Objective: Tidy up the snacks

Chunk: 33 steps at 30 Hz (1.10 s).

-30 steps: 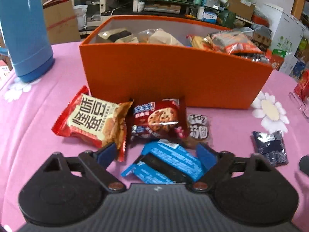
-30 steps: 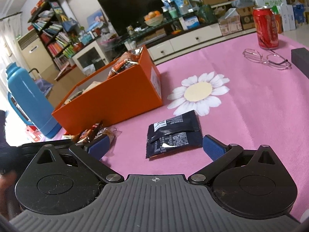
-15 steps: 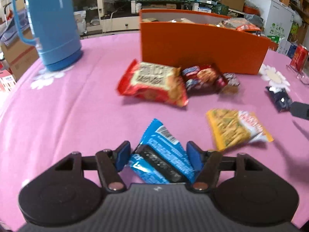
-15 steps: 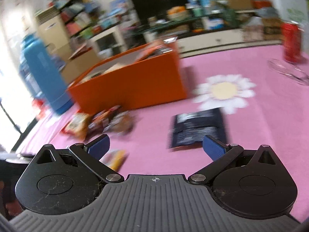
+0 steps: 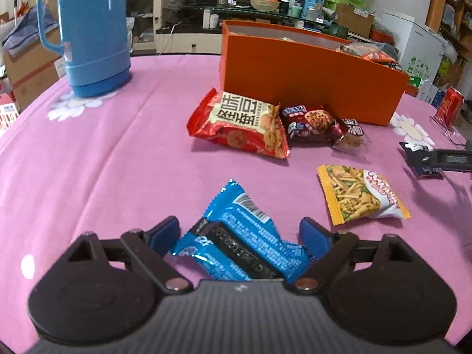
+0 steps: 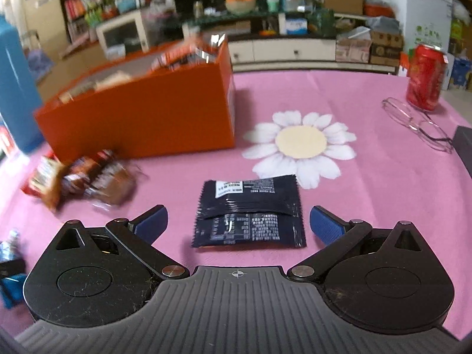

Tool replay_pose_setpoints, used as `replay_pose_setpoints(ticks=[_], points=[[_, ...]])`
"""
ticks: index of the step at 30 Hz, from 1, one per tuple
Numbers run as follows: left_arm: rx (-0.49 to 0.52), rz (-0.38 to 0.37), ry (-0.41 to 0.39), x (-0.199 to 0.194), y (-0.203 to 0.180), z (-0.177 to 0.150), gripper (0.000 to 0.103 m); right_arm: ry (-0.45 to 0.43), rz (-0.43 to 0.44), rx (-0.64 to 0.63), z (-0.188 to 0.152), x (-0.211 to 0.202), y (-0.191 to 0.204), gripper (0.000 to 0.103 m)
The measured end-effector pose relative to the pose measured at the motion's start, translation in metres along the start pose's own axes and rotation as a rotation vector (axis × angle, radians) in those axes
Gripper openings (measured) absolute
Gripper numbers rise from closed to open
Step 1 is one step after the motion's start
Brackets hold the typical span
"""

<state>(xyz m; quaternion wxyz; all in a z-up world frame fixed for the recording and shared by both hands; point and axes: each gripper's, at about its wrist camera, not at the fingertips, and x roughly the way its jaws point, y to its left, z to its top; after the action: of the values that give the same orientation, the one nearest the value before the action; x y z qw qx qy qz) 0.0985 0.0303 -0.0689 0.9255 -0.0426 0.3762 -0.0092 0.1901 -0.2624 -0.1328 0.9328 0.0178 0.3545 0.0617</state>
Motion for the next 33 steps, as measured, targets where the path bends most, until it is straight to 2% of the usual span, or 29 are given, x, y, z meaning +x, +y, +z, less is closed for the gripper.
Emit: replay_pose_setpoints(ticks=[2, 4, 6, 10, 13, 18, 22, 26, 30, 33], points=[[0.018, 0.007, -0.003, 0.001, -0.001, -0.001, 0.088, 0.037, -0.02, -0.034, -0.001, 0.016, 0.006, 0.094], [0.036, 0.014, -0.008, 0.002, -0.003, -0.002, 0.089, 0.007, -0.039, -0.1, -0.006, 0.016, 0.016, 0.088], [0.052, 0.02, -0.011, 0.003, -0.005, -0.004, 0.092, 0.009, -0.006, -0.125, -0.011, 0.009, 0.022, 0.082], [0.066, 0.022, -0.004, 0.001, -0.007, -0.006, 0.092, 0.007, 0.061, -0.184, -0.027, -0.009, 0.036, 0.083], [0.04, 0.008, 0.001, -0.003, -0.002, -0.007, 0.092, 0.012, 0.063, -0.178, -0.036, -0.016, 0.04, 0.095], [0.01, 0.026, 0.013, -0.002, -0.003, -0.005, 0.095, -0.009, 0.051, -0.161, -0.042, -0.021, 0.04, 0.095], [0.012, 0.082, 0.02, 0.001, -0.012, -0.006, 0.096, -0.015, 0.026, -0.142, -0.04, -0.017, 0.041, 0.095], [-0.037, 0.117, 0.015, -0.006, -0.012, -0.011, 0.096, -0.011, 0.054, -0.157, -0.039, -0.018, 0.036, 0.095], [0.002, 0.131, 0.011, -0.006, -0.014, -0.009, 0.096, -0.014, 0.053, -0.17, -0.04, -0.018, 0.038, 0.095], [0.04, 0.073, 0.0, -0.014, -0.012, -0.007, 0.096, -0.014, 0.055, -0.169, -0.039, -0.017, 0.037, 0.095]])
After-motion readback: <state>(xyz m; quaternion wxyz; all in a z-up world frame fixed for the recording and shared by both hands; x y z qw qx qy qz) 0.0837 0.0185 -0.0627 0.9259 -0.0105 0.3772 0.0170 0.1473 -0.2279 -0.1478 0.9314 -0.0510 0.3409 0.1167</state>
